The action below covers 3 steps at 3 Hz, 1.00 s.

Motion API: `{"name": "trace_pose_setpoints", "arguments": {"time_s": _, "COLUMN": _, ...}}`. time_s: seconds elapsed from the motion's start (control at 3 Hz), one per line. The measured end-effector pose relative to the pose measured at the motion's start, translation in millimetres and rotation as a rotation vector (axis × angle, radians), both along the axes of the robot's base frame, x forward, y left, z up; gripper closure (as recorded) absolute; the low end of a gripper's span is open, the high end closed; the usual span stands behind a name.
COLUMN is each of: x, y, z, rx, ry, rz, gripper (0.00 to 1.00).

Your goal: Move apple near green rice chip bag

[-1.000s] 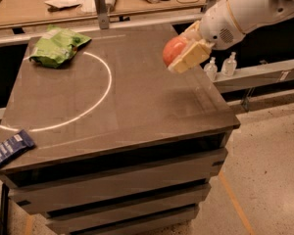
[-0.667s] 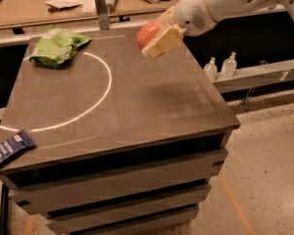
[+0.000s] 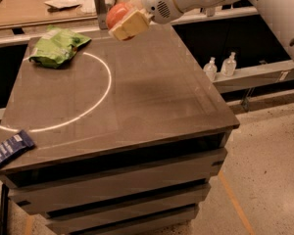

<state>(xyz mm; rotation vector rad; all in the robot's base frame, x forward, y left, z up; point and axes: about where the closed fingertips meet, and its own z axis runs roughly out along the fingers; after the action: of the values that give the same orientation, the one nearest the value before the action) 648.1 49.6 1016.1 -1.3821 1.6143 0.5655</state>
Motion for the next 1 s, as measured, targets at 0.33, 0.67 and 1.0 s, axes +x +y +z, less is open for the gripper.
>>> {"name": "trace_pose_setpoints", "arguments": {"time_s": 0.33, "x": 0, "y": 0, "z": 0, "rx": 0.0, "ry": 0.0, "rz": 0.0, "gripper": 1.0}}
{"name": "trace_pose_setpoints", "arguments": {"time_s": 0.67, "x": 21, "y": 14, "z": -12, "rx": 0.029, "ry": -0.008, "rz": -0.022, "gripper": 1.0}}
{"name": "trace_pose_setpoints", "arguments": {"time_s": 1.0, "x": 62, "y": 34, "z": -32, "rx": 0.044, "ry": -0.024, "rz": -0.08, "gripper": 1.0}}
